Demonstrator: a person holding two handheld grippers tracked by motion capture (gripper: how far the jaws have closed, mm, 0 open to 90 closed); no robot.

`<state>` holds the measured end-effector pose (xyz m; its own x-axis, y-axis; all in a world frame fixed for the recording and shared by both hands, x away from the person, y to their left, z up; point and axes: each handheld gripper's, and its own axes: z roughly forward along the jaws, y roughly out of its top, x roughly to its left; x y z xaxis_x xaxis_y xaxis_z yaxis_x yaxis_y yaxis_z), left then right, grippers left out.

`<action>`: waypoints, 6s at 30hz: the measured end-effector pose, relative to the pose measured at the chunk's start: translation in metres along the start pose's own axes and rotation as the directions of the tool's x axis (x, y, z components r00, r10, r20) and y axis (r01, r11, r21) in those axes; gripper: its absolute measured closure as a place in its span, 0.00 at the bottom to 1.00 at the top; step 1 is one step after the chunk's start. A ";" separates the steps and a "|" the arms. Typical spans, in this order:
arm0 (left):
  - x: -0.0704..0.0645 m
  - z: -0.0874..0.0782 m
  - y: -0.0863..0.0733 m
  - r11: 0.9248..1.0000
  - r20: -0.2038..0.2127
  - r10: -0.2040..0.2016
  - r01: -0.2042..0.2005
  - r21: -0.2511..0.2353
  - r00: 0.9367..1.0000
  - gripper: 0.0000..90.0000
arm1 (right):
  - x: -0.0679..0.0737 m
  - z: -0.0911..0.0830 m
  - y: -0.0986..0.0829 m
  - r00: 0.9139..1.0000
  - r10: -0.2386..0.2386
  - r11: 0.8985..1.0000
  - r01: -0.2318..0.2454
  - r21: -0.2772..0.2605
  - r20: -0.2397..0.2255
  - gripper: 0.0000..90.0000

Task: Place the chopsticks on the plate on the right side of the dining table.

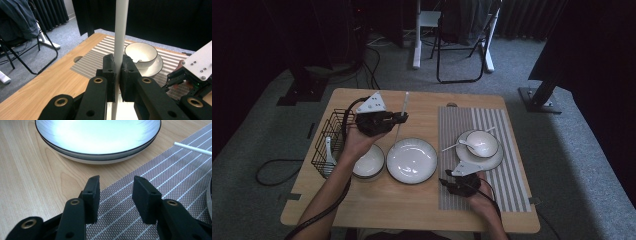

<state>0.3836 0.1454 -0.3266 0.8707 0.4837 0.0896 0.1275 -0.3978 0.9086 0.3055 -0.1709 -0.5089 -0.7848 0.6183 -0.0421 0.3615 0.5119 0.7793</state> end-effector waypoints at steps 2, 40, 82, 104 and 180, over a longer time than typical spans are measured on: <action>-0.001 0.001 0.000 1.000 0.001 -0.002 0.002 -0.002 1.000 0.94 | 0.000 0.000 0.001 1.000 0.001 1.000 -0.001 -0.001 0.000 0.64; -0.017 0.031 -0.004 1.000 0.077 -0.018 0.020 -0.021 0.997 0.94 | 0.006 -0.001 0.017 0.999 -0.004 0.998 0.002 -0.065 -0.036 0.70; -0.041 0.059 -0.002 0.999 0.166 -0.023 0.030 -0.041 0.986 0.94 | 0.009 0.001 0.031 1.000 0.024 0.994 -0.023 -0.111 0.015 0.77; -0.062 0.074 -0.004 0.999 0.221 -0.016 0.027 -0.047 0.975 0.94 | 0.017 0.008 0.038 1.000 0.014 0.994 -0.013 -0.112 0.008 0.82; -0.074 0.101 -0.070 0.990 0.213 -0.129 0.137 -0.023 0.968 0.96 | 0.014 -0.001 0.033 1.000 0.018 0.993 -0.019 -0.118 -0.007 0.72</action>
<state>0.3578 0.0585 -0.4383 0.9280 0.3534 -0.1180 0.2351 -0.3096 0.9213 0.3063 -0.1460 -0.4828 -0.7814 0.6235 -0.0238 0.3142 0.4262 0.8483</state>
